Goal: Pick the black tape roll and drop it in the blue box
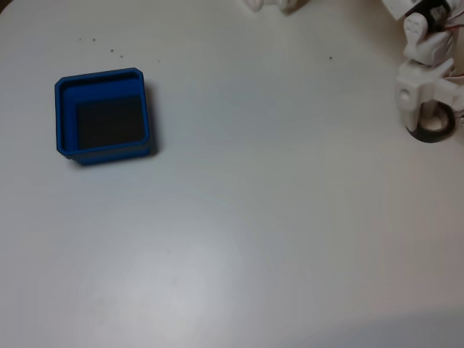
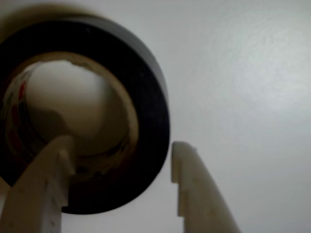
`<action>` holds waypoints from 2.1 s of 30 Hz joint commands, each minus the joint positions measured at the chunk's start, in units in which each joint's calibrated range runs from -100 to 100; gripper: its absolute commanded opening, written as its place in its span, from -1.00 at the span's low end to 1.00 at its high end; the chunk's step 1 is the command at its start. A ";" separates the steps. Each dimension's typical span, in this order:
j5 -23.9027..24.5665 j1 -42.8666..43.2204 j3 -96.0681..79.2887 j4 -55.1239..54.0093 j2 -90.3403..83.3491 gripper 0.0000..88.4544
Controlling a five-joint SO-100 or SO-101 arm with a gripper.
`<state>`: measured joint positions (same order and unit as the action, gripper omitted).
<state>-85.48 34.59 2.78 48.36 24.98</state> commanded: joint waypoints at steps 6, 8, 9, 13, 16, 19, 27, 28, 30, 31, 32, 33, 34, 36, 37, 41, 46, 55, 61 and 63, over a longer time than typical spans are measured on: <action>0.28 -0.44 3.51 -2.40 -0.40 -0.59; 0.28 -0.44 3.51 -3.31 -0.31 -0.59; 0.28 -0.44 3.51 -3.39 0.10 -0.59; 0.28 -0.44 3.69 -3.47 2.20 -0.59; 0.28 -0.44 3.78 -3.47 3.87 -0.59; 0.28 -0.44 3.78 -3.47 4.54 -0.59; 0.28 -0.44 3.69 -3.47 4.45 -0.61; 0.28 -0.44 3.69 -3.47 4.45 -0.61; 0.28 -0.44 3.69 -3.47 4.45 -0.61; 0.28 -0.44 3.69 -3.47 4.45 -0.62; 0.28 -0.44 3.69 -3.47 4.45 -0.63; 0.28 -0.44 3.69 -3.47 4.45 -0.65; 0.28 -0.44 3.69 -3.47 4.45 -0.68; 0.28 -0.44 3.69 -3.47 4.37 -0.77; 0.28 -0.44 3.69 -3.47 4.37 -0.83; 0.28 -0.34 3.69 -3.47 4.37 -1.00; 0.19 -0.44 3.69 -3.47 4.37 -0.99; 0.02 -0.83 3.69 -2.65 3.87 -0.99; -0.16 -3.57 3.51 -2.40 0.19 -0.99; -0.51 -4.84 3.51 -1.82 -2.32 -0.99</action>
<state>-85.39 31.82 3.95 45.65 28.79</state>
